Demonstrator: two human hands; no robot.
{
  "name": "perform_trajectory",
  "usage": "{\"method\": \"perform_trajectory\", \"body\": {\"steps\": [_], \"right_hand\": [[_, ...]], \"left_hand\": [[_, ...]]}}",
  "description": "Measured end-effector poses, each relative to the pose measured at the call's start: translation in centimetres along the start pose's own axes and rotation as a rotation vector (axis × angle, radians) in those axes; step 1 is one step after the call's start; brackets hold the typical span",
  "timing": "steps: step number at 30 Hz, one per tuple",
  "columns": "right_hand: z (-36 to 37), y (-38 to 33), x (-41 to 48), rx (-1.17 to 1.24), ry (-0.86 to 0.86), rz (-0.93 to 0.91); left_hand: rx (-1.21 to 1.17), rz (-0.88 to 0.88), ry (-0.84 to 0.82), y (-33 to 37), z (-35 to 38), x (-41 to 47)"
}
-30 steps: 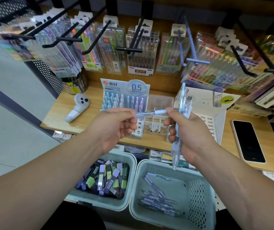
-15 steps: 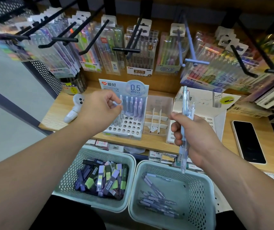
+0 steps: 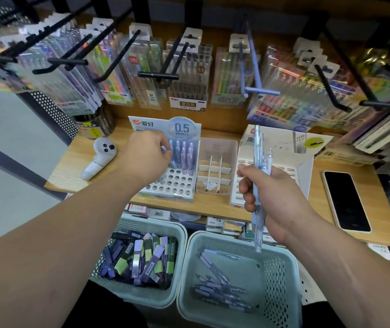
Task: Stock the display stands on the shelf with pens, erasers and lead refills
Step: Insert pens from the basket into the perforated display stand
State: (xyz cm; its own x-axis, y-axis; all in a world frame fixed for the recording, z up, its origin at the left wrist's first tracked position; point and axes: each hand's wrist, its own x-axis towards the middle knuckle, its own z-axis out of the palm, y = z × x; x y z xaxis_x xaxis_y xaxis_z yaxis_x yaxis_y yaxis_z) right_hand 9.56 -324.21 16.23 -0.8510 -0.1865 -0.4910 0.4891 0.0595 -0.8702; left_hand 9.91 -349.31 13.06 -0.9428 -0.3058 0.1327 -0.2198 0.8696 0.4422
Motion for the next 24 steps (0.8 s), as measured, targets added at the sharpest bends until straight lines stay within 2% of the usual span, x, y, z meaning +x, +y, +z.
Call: {"method": "perform_trajectory", "body": {"steps": [13,18,24], "right_hand": [[-0.50,0.12,-0.12,-0.018,-0.022,0.010],[-0.28,0.27,-0.13,-0.027,-0.029,0.031],[0.21,0.18,-0.46,-0.001,-0.115,0.062]], "left_hand": [[-0.009,-0.043,-0.027,-0.48,-0.24,0.61],[-0.100,-0.070,0.013,-0.40,0.28,0.37],[-0.086,-0.017,0.086,0.17,0.16,0.14]]}}
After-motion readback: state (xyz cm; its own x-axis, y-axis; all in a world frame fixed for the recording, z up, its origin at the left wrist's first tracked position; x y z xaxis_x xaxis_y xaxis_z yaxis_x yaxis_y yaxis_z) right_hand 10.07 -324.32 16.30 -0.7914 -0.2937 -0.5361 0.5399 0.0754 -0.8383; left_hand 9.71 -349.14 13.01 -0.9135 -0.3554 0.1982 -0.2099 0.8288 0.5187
